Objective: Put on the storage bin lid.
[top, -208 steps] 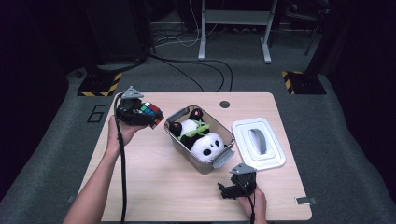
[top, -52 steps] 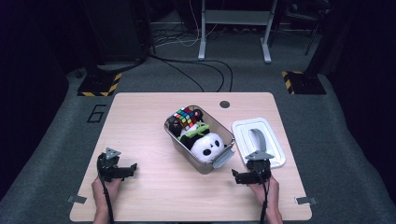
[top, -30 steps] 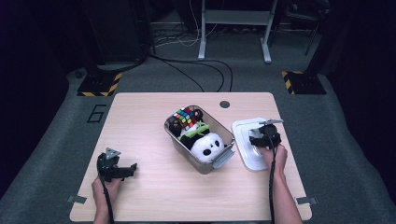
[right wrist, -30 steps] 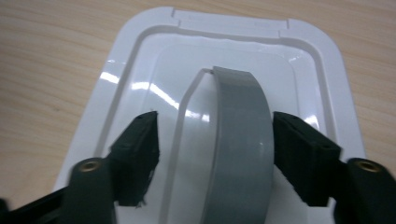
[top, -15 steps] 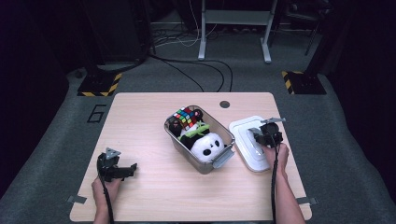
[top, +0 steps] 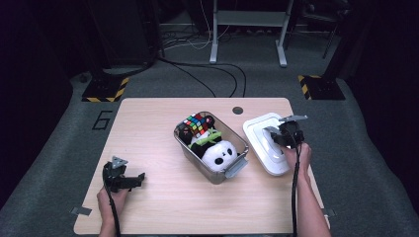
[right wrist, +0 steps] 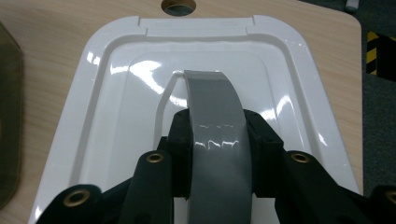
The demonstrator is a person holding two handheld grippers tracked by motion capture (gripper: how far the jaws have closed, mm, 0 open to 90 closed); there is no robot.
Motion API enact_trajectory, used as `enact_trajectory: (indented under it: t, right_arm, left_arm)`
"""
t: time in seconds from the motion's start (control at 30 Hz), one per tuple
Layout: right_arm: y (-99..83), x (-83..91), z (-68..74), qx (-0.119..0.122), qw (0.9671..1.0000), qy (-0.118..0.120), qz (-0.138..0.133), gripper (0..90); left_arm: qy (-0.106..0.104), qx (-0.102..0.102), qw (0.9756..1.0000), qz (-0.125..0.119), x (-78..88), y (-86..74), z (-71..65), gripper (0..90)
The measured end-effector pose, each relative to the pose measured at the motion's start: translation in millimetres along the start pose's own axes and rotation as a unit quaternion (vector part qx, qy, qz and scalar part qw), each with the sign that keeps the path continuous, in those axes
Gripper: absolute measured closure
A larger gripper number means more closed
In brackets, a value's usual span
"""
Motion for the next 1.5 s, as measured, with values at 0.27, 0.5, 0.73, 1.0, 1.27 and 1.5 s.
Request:
enact_trajectory:
  t: [0.27,0.5,0.73,1.0,1.27,1.5]
  right_arm:
    - [19.1,11.4,-1.4,0.008,0.9999,0.004,-0.008,67.1]
    - [42.9,27.0,2.4,0.019,0.9996,0.01,-0.02,67.1]
    - [65.1,41.1,11.4,0.032,0.9987,0.019,-0.034,67.1]
    - [84.1,54.8,27.9,0.044,0.9973,0.036,-0.046,67.0]
    - [100.6,62.2,50.2,0.062,0.9951,0.056,-0.053,67.0]
    - [110.2,65.1,69.1,0.073,0.993,0.073,-0.057,67.0]
  left_arm:
    - [0.001,0.001,1.0,-0.001,-0.1,0.0,0.0,0.5]
    - [0.001,0.001,1.0,-0.001,-0.1,0.0,0.0,0.5]
    - [0.001,0.001,1.0,-0.002,-0.1,0.1,-0.1,0.6]
    - [0.001,0.002,1.0,-0.003,0.0,0.1,-0.2,0.6]
    - [0.001,0.002,1.0,-0.002,0.0,-0.1,-0.3,0.6]
    - [0.001,0.002,1.0,-0.002,0.0,0.0,-0.3,0.6]
Point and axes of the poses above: each handheld gripper's, and its own axes: x roughly backward along the jaws, y roughly out of its top, z roughly to its left, the point moved 9 cm from there along -x, roughly forward along the jaws, and after that the axes turned 1 degree about x, right-handed, at the moved point
